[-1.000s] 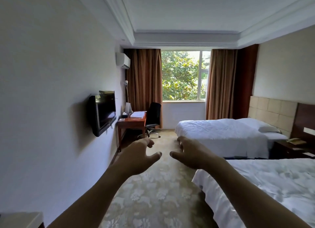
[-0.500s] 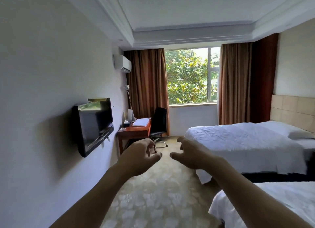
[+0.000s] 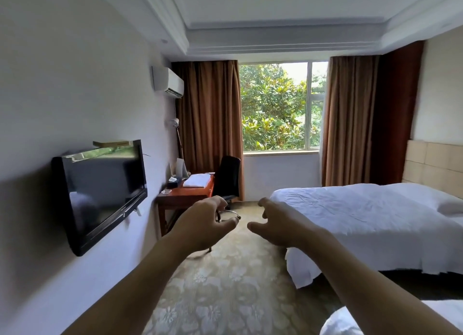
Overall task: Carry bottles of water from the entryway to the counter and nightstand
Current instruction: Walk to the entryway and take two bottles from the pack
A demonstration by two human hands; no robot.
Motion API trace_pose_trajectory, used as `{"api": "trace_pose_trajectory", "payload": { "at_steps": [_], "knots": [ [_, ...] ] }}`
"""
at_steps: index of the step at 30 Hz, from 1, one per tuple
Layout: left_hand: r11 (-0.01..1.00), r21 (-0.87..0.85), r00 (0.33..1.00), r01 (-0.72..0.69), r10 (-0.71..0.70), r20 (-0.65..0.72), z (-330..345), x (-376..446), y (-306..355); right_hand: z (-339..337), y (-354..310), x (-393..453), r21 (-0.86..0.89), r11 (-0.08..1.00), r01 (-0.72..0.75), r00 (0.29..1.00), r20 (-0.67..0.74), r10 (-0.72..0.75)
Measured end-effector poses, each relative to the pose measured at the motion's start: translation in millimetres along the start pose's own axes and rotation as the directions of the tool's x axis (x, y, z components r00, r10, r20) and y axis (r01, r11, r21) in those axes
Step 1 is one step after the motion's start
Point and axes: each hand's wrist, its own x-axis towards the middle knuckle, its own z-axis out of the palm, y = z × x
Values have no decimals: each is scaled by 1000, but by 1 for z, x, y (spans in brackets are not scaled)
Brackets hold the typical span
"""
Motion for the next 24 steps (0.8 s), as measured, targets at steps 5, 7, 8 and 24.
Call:
{"api": "trace_pose_trajectory", "payload": {
  "at_steps": [5, 7, 8, 24],
  "knots": [
    [1000, -12, 1000, -10, 10, 1, 28, 105, -71, 32, 19, 119, -33, 999, -21, 1000, 9, 21],
    [1000, -20, 1000, -15, 15, 2, 29, 154, -99, 35, 23, 172, -46, 999, -27, 1000, -7, 27],
    [1000, -17, 1000, -14, 14, 4, 29, 179, -112, 36, 24, 198, -49, 998, -35, 999, -16, 34],
    [947, 102, 945, 303, -284, -164, -35, 315, -346, 145, -89, 492, 52, 975, 217, 969, 114, -221]
  ]
}}
